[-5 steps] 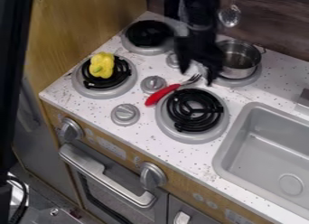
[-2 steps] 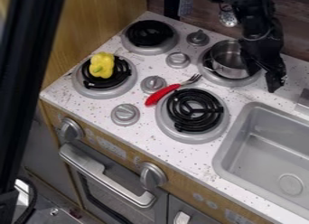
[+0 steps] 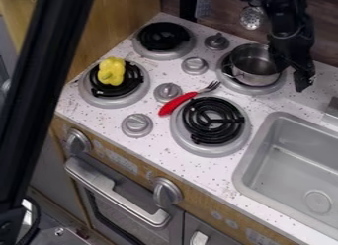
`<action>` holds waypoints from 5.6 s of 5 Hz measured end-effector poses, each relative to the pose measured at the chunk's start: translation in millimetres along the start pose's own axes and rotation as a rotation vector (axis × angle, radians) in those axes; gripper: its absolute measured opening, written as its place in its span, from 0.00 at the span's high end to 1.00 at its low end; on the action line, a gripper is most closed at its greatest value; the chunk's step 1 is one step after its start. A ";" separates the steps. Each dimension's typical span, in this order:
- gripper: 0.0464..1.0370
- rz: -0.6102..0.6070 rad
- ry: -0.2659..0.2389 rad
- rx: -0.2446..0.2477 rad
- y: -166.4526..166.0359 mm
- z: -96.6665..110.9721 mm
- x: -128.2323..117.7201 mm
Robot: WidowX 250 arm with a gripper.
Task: Put the pot below the right stove
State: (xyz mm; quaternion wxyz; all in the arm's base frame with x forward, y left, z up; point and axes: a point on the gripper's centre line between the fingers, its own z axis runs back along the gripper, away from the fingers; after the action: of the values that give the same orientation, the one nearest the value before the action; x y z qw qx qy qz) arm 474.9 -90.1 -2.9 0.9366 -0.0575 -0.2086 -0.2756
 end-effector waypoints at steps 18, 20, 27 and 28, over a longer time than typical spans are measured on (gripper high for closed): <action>0.89 0.195 0.133 0.127 80.8 -16.5 -36.6; 0.98 0.156 0.072 0.124 78.2 25.0 -20.1; 0.98 0.235 0.328 0.091 -12.7 62.4 -125.1; 0.98 0.190 0.358 0.055 -35.6 49.9 -128.5</action>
State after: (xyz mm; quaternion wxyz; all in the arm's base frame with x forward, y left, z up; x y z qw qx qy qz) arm 339.9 -45.7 -12.2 0.9818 -0.0013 -0.0400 -0.1859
